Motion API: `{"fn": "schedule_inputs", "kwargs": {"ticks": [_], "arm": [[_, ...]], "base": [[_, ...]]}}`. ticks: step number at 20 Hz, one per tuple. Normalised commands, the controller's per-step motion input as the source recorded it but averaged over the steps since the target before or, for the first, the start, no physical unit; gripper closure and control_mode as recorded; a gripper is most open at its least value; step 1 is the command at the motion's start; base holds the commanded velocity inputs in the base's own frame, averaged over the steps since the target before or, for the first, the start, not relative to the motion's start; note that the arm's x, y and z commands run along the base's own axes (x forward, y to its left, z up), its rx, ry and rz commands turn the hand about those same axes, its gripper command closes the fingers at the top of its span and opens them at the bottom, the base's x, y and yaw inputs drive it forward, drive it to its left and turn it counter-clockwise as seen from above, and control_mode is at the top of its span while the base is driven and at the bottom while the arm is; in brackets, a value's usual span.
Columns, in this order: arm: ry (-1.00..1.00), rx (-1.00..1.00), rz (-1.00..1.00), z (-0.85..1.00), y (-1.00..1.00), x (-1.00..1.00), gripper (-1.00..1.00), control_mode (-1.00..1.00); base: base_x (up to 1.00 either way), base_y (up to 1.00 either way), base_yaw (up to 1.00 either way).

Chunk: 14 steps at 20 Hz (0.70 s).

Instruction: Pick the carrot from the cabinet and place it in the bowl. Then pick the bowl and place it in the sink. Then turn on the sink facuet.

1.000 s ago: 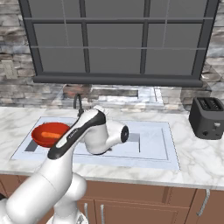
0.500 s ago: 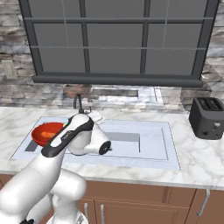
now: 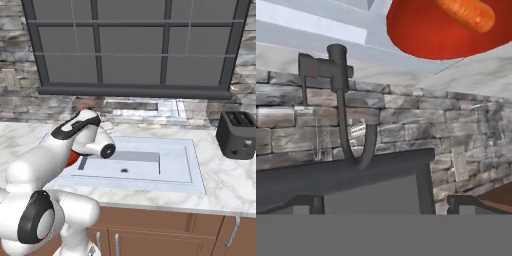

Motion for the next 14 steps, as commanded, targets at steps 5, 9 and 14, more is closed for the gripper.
{"fn": "schedule_inputs", "kwargs": {"ticks": [5,9,14], "arm": [[0.02,0.08,0.15,-0.3,-0.43,0.51,-1.0,-1.0],[0.0,0.07,0.2,-0.41,-0.47,0.26,-1.0,-1.0],[0.0,0.01,0.12,-0.36,-0.1,0.25,-1.0,-1.0]], "base": [[0.0,0.0,0.0],[0.0,0.0,0.0],[0.0,0.0,0.0]]}}
